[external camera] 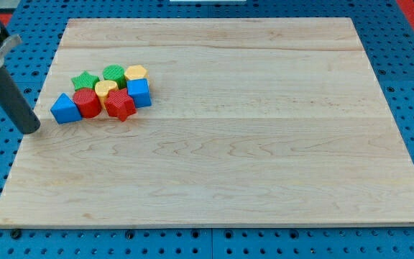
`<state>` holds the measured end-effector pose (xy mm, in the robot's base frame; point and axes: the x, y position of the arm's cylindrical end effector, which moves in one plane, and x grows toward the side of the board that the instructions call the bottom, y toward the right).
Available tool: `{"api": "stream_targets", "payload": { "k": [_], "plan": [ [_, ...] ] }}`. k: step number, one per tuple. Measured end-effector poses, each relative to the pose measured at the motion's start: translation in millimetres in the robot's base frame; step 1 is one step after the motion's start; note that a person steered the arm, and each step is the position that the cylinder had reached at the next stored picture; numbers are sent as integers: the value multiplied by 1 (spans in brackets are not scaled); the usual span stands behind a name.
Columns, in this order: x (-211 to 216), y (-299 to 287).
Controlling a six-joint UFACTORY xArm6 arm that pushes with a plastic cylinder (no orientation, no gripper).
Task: Slightly move the blue triangle towards the right
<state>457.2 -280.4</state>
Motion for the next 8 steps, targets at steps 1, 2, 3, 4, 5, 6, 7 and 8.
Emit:
{"api": "stream_targets", "payload": {
  "k": [1,2,3,4,5,6,7,8],
  "plan": [
    [-16,41],
    [-19,97],
    [-25,99],
    [-44,100],
    [-55,124],
    [-60,124],
    [-62,123],
    [-74,131]
  ]
}}
